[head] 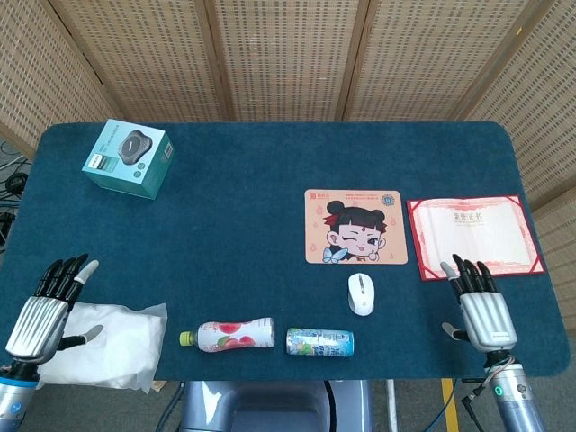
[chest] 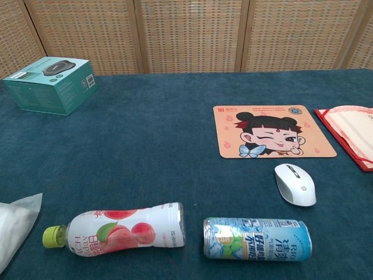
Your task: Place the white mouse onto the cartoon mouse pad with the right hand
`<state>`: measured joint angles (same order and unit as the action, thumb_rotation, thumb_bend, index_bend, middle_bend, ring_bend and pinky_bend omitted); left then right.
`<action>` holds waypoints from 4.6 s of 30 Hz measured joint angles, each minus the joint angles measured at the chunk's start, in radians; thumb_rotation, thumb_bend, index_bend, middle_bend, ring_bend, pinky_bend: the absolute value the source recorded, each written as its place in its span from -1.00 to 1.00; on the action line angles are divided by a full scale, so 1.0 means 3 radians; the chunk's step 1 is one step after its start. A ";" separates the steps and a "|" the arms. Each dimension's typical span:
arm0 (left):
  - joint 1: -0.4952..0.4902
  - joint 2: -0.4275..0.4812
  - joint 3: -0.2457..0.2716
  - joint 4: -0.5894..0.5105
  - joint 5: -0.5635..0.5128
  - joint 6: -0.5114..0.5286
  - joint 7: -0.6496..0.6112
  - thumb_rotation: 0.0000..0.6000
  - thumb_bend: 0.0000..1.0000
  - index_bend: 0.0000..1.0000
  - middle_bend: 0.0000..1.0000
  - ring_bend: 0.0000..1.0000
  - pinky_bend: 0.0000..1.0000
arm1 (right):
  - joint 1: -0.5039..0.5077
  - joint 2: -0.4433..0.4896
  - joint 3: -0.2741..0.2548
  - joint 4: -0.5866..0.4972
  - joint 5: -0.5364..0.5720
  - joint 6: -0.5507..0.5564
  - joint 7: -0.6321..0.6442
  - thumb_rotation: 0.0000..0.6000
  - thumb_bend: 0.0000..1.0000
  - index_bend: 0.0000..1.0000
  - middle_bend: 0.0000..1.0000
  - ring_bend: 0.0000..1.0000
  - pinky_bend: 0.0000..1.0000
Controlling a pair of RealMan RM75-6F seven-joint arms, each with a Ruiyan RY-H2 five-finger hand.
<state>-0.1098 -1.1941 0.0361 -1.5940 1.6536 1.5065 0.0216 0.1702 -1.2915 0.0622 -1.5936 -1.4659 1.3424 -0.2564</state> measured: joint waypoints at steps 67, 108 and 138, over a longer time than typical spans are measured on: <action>-0.0035 0.0052 0.0009 -0.0006 -0.0002 -0.0043 -0.0172 1.00 -0.70 -1.00 -1.00 -1.00 -1.00 | 0.0549 -0.1258 0.0239 0.0505 0.0666 -0.0343 -0.0581 1.00 -1.00 -1.00 -1.00 -1.00 -1.00; -0.0033 0.0085 0.0015 -0.0022 0.0015 -0.0024 -0.0246 1.00 -0.70 -1.00 -1.00 -1.00 -1.00 | 0.0720 -0.1480 0.0280 0.0481 0.0808 -0.0415 -0.0790 1.00 -1.00 -1.00 -1.00 -1.00 -1.00; -0.0045 0.0084 0.0026 -0.0014 0.0022 -0.0051 -0.0264 1.00 -0.70 -1.00 -1.00 -1.00 -1.00 | 0.0992 -0.1723 0.0410 0.0658 0.0989 -0.0597 -0.0930 1.00 -1.00 -1.00 -1.00 -1.00 -1.00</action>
<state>-0.1231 -1.1690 0.0439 -1.5983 1.6603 1.4910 -0.0576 0.4677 -1.8084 0.1852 -1.3961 -1.1693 1.1634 -0.5356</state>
